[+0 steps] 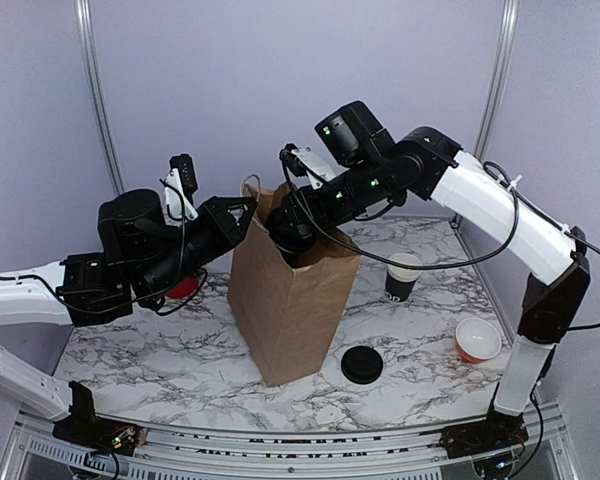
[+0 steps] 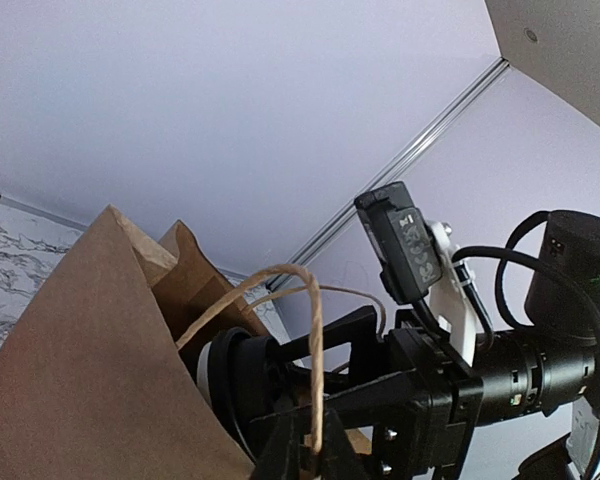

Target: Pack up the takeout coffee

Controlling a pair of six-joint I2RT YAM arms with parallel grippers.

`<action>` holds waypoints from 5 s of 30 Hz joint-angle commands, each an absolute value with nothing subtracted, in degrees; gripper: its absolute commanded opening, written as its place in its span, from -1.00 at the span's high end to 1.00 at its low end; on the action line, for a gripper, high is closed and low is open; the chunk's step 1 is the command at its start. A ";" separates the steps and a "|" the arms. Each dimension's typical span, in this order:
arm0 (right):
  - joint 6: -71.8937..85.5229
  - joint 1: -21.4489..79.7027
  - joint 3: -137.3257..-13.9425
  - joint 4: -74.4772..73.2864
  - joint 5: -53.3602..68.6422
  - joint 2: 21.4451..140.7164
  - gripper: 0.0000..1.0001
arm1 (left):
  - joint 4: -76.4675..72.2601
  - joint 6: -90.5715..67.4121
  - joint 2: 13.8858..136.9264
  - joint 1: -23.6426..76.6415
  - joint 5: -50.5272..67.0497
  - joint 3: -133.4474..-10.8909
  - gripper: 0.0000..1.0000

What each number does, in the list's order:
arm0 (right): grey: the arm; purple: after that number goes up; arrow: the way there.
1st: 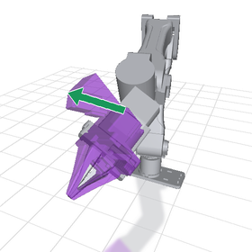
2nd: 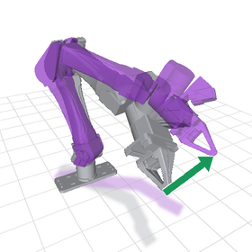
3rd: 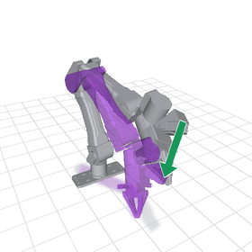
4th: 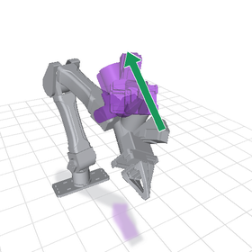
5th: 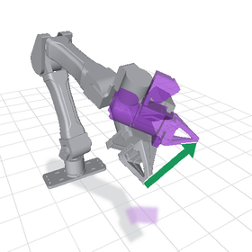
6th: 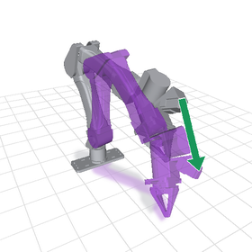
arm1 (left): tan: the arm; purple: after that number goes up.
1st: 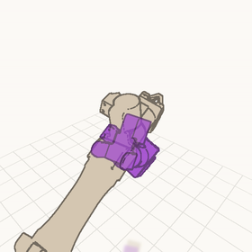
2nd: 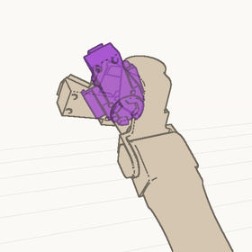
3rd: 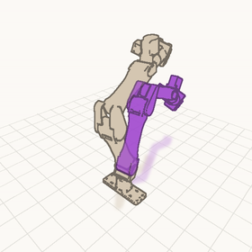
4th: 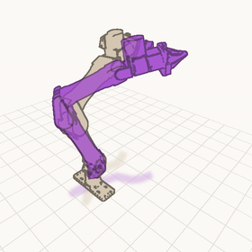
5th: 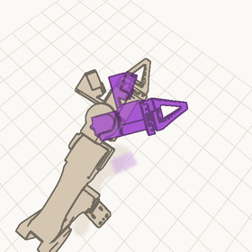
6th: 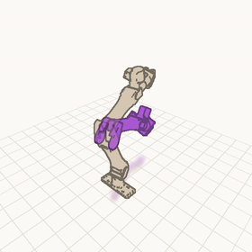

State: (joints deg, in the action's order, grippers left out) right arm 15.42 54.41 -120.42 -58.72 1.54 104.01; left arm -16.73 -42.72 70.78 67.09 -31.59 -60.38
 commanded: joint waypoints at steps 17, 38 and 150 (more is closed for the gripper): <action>15.45 55.55 -128.64 -64.78 3.73 111.41 -0.25 | -19.60 -31.74 56.47 67.35 -31.63 -47.55 0.02; 15.33 57.00 -126.02 -70.01 6.05 114.08 -0.21 | -13.15 -37.41 50.91 67.13 -38.91 -35.06 0.06; 18.45 61.07 -102.95 -70.85 5.13 109.31 -0.17 | -6.77 -38.07 54.64 53.83 -28.34 -44.26 0.06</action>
